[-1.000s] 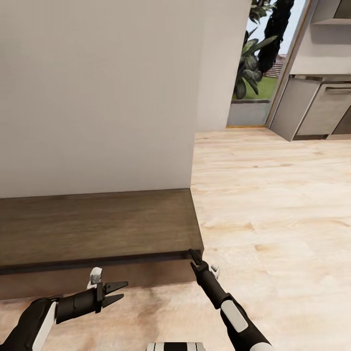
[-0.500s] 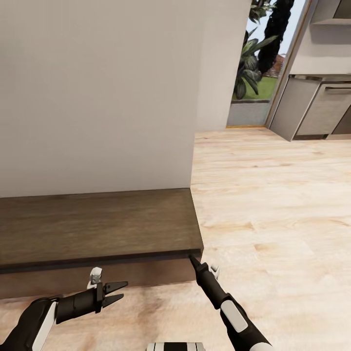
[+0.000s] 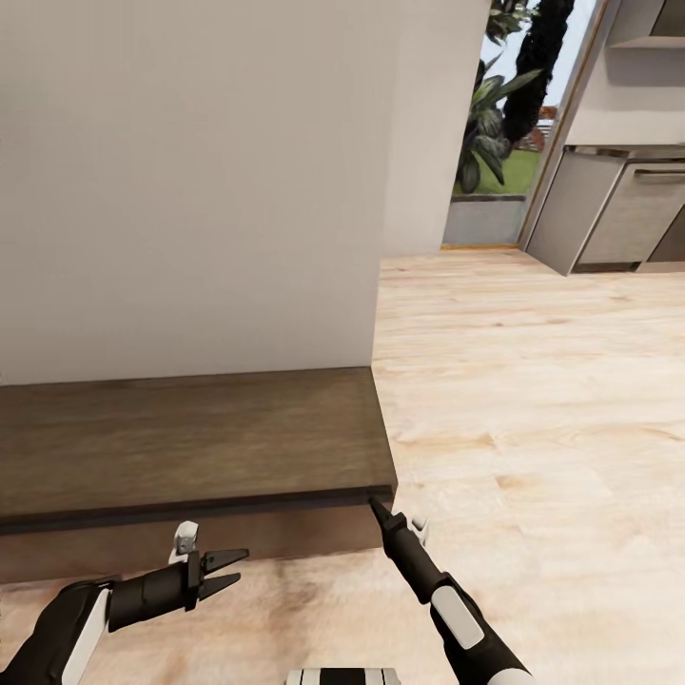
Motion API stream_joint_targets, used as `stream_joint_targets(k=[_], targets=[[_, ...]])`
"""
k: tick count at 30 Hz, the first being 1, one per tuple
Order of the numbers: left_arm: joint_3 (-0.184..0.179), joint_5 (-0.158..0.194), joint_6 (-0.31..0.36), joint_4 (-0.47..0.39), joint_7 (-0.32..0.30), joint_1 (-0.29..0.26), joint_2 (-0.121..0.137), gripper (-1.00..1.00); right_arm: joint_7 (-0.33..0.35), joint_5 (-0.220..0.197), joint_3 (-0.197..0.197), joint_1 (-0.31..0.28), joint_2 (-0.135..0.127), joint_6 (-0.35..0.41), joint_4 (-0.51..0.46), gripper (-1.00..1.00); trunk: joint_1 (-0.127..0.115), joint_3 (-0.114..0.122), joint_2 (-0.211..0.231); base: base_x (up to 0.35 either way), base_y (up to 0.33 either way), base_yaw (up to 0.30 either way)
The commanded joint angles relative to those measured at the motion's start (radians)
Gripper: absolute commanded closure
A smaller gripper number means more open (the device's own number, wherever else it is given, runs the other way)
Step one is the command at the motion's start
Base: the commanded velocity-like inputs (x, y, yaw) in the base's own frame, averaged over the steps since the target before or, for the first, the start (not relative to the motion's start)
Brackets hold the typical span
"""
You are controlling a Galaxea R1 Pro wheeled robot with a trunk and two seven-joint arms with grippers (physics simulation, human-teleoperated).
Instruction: Place each of the two pumpkins and all three candles from the living room inside a cabinet in the living room (use any cabinet), then make sure every cabinet is closed, and position the cauldron so it is next to a table in the living room.
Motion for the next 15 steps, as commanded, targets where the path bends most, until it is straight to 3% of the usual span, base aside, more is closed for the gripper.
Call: stream_joint_targets(k=[1,7,15], targets=[[0.0,0.0,0.0,0.0,0.0,0.0,0.0,-1.0,0.004,-0.01,-0.001,0.0,0.0,0.005,-0.002,1.0,0.0,0.0,0.0,-0.099,0.0,0.0],[0.0,0.0,0.001,0.0,0.0,0.0,0.0,-1.0,0.004,-0.01,-0.001,0.0,0.0,0.005,-0.002,1.0,0.0,0.0,0.0,-0.09,0.0,0.0],[-0.001,0.0,0.001,0.0,0.0,0.0,0.0,-1.0,0.005,-0.01,-0.001,0.0,0.0,0.005,-0.002,1.0,0.0,0.0,0.0,-0.295,0.0,0.0]])
